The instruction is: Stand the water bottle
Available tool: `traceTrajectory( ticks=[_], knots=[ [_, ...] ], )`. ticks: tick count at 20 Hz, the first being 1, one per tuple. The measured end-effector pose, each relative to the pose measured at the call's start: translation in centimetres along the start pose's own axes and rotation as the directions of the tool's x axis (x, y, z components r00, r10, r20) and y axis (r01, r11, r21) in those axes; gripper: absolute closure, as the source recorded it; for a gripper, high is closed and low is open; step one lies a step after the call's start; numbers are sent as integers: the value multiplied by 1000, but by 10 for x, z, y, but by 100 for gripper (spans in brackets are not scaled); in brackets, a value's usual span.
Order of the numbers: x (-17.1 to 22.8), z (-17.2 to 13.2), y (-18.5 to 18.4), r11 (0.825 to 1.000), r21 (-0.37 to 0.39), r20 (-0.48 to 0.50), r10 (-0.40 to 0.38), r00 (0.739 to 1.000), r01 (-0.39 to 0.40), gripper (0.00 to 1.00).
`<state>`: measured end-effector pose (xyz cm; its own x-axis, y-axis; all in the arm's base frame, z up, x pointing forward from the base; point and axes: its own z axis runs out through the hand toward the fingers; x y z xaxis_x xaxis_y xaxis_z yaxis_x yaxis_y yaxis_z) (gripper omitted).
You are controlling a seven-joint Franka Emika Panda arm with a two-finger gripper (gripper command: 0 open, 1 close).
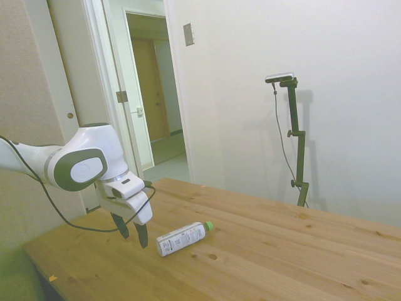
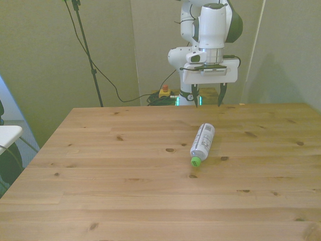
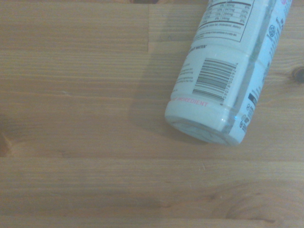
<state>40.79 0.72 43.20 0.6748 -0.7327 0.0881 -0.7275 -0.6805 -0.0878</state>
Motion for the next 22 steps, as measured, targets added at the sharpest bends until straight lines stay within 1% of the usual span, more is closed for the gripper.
traceTrajectory(
  ticks=[3,5,9,13,17,22],
  knots=[
    [1,1,-1,1000,3,-2,3,1000,-3,0],
    [5,-3,-6,1000,19,-16,18,1000,-18,0],
    [25,-11,-27,994,63,-41,91,995,-89,0],
    [62,-7,-55,980,106,-52,175,983,-169,0],
    [97,0,-80,967,122,-46,231,972,-224,0],
    [137,11,-90,951,123,-46,292,955,-285,0]
  ],
)
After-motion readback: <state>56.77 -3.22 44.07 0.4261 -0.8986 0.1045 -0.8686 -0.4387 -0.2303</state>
